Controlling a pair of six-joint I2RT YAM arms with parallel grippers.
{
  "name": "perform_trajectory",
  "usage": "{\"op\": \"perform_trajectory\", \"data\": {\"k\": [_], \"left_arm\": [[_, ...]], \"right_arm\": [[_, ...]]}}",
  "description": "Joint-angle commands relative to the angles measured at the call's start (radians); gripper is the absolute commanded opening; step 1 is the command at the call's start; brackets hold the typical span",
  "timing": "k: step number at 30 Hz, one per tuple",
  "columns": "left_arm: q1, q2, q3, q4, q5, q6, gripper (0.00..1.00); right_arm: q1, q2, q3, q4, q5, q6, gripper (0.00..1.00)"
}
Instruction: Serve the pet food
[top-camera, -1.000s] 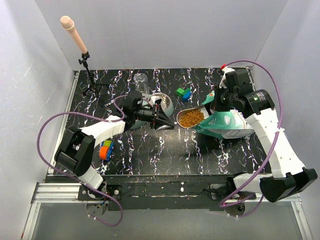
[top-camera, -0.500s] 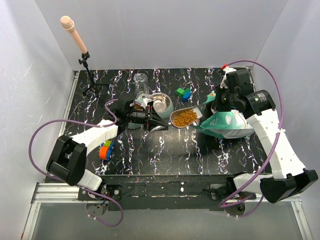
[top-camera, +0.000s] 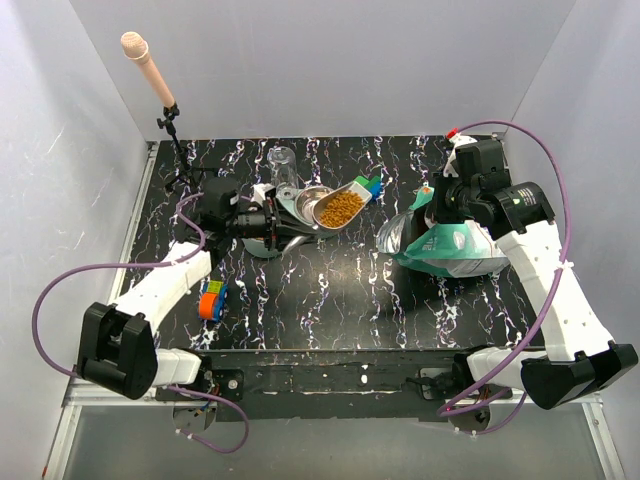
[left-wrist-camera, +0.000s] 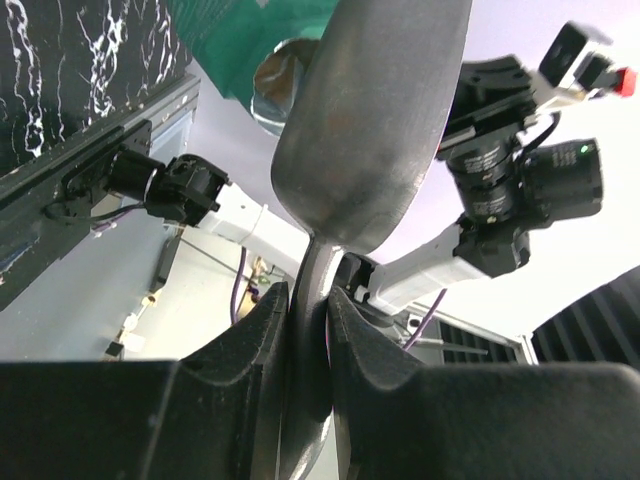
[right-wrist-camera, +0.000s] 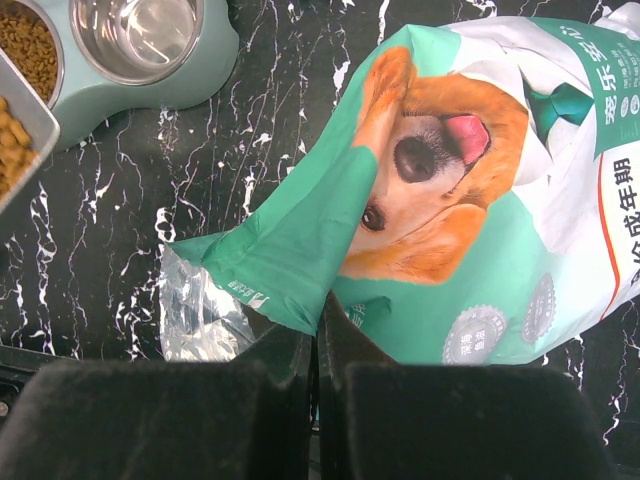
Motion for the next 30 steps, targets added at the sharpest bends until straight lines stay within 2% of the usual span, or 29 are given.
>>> {"op": "perform_trajectory", "data": {"k": [1, 9, 15, 21, 30], "left_arm": [[0.058, -0.024, 0.096, -0.142, 0.006, 0.117, 0.00], [0.091, 0.117, 0.188, -0.321, -0.048, 0.284, 0.00], [0.101, 0.186, 0.199, -0.389, -0.074, 0.375, 0.00], [0.104, 0.267, 0.203, -0.398, -0.120, 0.383, 0.00], [0.110, 0.384, 0.306, -0.447, -0.166, 0.387, 0.00]], "right_arm": [[-0.008, -0.039, 0.017, 0.047, 0.021, -0.014, 0.01], [-0.008, -0.058, 0.001, 0.047, 0.015, -0.011, 0.01], [-0.006, -0.078, -0.016, 0.050, 0.015, -0.011, 0.01], [-0.008, -0.098, -0.032, 0.050, 0.012, -0.010, 0.01], [-0.008, -0.143, -0.081, 0.064, 0.000, -0.002, 0.01]]}}
